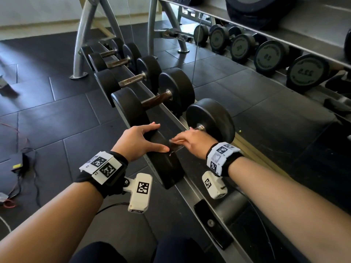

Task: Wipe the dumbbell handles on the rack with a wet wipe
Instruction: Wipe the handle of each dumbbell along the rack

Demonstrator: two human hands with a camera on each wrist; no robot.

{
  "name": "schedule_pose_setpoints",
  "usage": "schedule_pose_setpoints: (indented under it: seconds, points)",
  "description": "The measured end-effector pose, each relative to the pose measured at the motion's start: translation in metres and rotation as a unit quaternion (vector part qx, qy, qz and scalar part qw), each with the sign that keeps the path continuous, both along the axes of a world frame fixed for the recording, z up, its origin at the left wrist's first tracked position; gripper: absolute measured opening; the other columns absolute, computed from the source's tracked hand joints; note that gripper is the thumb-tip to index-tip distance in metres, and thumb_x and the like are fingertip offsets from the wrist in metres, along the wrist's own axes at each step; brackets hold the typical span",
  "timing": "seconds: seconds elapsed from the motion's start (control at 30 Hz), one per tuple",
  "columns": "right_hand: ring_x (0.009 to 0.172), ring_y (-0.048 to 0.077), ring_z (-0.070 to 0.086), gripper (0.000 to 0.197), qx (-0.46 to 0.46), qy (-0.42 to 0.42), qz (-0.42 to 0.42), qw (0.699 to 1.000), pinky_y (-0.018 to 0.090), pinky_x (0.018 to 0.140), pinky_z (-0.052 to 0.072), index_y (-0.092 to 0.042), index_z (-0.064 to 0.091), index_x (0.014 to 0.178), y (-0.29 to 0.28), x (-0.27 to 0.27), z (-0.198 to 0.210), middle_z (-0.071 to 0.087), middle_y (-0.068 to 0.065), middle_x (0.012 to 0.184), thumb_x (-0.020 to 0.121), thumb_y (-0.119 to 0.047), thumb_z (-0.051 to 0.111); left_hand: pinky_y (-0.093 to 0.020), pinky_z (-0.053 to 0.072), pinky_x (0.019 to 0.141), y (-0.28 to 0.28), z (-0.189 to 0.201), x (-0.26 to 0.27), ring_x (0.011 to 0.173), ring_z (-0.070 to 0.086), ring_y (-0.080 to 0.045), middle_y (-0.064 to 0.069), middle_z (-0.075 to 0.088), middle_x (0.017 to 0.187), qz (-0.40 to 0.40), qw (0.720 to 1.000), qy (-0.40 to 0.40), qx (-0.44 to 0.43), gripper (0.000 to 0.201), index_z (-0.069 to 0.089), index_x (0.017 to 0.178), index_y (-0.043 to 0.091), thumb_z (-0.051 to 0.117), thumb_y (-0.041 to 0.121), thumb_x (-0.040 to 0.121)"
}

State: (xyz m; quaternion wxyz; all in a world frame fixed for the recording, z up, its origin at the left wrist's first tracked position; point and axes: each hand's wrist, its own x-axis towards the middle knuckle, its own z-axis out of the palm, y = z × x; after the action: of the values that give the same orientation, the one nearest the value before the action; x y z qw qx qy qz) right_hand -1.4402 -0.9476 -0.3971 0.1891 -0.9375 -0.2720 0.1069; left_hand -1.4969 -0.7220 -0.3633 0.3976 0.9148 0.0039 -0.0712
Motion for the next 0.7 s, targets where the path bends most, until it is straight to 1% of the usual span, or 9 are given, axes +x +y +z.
schedule_pose_setpoints:
  seconds: [0.1, 0.13, 0.2, 0.23, 0.33, 0.43, 0.53, 0.6, 0.7]
  points:
    - [0.117, 0.026, 0.057, 0.034, -0.074, -0.028, -0.054, 0.995, 0.042, 0.103, 0.046, -0.028, 0.063, 0.127, -0.008, 0.014, 0.005, 0.063, 0.004, 0.123, 0.097, -0.013, 0.053, -0.029, 0.032, 0.105, 0.000, 0.001, -0.001, 0.135, 0.040, -0.012, 0.019, 0.041, 0.149, 0.002, 1.000, 0.009, -0.005, 0.089, 0.046, 0.139, 0.044, 0.087, 0.048, 0.060]
    - [0.119, 0.026, 0.056, 0.034, -0.081, -0.050, -0.044, 0.994, 0.042, 0.102, 0.047, -0.025, 0.065, 0.124, -0.008, 0.016, 0.005, 0.060, 0.004, 0.128, 0.096, -0.010, 0.055, -0.031, 0.033, 0.107, 0.000, 0.002, -0.001, 0.136, 0.040, -0.013, 0.019, 0.041, 0.149, 0.003, 1.000, 0.012, -0.008, 0.089, 0.046, 0.139, 0.044, 0.087, 0.047, 0.061]
    - [0.129, 0.024, 0.047, 0.029, -0.056, -0.112, -0.005, 0.992, 0.042, 0.104, 0.046, -0.018, 0.069, 0.121, -0.005, 0.017, 0.001, 0.047, 0.003, 0.144, 0.096, -0.009, 0.056, -0.034, 0.034, 0.109, -0.001, 0.003, 0.000, 0.136, 0.040, -0.014, 0.019, 0.040, 0.150, 0.000, 1.000, 0.017, -0.010, 0.088, 0.045, 0.140, 0.043, 0.087, 0.045, 0.062]
    - [0.130, 0.022, 0.044, 0.027, -0.037, -0.147, 0.008, 0.988, 0.041, 0.103, 0.046, -0.016, 0.069, 0.120, -0.002, 0.017, 0.000, 0.043, 0.003, 0.145, 0.097, -0.011, 0.057, -0.034, 0.034, 0.109, -0.001, 0.004, 0.000, 0.136, 0.040, -0.014, 0.019, 0.040, 0.150, -0.002, 1.000, 0.019, -0.009, 0.088, 0.045, 0.141, 0.043, 0.087, 0.045, 0.063]
    - [0.115, 0.021, 0.050, 0.028, -0.025, -0.198, 0.008, 0.980, 0.037, 0.092, 0.050, -0.016, 0.067, 0.123, 0.004, 0.022, 0.003, 0.051, 0.004, 0.125, 0.097, -0.014, 0.057, -0.033, 0.034, 0.109, -0.001, 0.005, -0.001, 0.136, 0.041, -0.013, 0.020, 0.040, 0.150, -0.004, 1.000, 0.016, -0.003, 0.088, 0.044, 0.142, 0.042, 0.086, 0.045, 0.064]
    - [0.113, 0.023, 0.055, 0.032, -0.101, -0.138, -0.015, 0.985, 0.038, 0.096, 0.049, -0.018, 0.065, 0.125, 0.004, 0.028, 0.013, 0.057, 0.004, 0.120, 0.095, -0.011, 0.056, -0.034, 0.035, 0.109, -0.001, 0.005, -0.001, 0.136, 0.041, -0.013, 0.019, 0.039, 0.151, -0.006, 1.000, 0.018, -0.008, 0.089, 0.043, 0.143, 0.041, 0.086, 0.044, 0.066]
    - [0.103, 0.026, 0.062, 0.028, -0.171, -0.086, -0.019, 0.981, 0.040, 0.091, 0.052, -0.024, 0.065, 0.121, 0.005, 0.028, 0.018, 0.066, 0.005, 0.114, 0.098, -0.016, 0.051, -0.034, 0.034, 0.110, 0.000, 0.005, -0.002, 0.137, 0.040, -0.013, 0.020, 0.038, 0.151, -0.006, 1.000, 0.016, -0.007, 0.089, 0.043, 0.143, 0.041, 0.086, 0.045, 0.065]
    - [0.099, 0.025, 0.063, 0.026, -0.172, -0.069, -0.024, 0.982, 0.043, 0.090, 0.053, -0.025, 0.064, 0.120, 0.005, 0.026, 0.018, 0.067, 0.005, 0.111, 0.101, -0.022, 0.047, -0.034, 0.034, 0.110, 0.000, 0.006, -0.002, 0.137, 0.039, -0.012, 0.020, 0.039, 0.151, -0.006, 1.000, 0.015, -0.008, 0.089, 0.043, 0.143, 0.041, 0.086, 0.045, 0.065]
    - [0.103, 0.025, 0.063, 0.032, -0.148, -0.046, -0.028, 0.987, 0.044, 0.092, 0.053, -0.025, 0.057, 0.130, 0.003, 0.026, 0.018, 0.066, 0.005, 0.117, 0.104, -0.033, 0.042, -0.032, 0.034, 0.108, -0.001, 0.006, -0.002, 0.136, 0.040, -0.012, 0.019, 0.039, 0.151, -0.008, 1.000, 0.014, -0.010, 0.090, 0.043, 0.143, 0.040, 0.086, 0.046, 0.065]
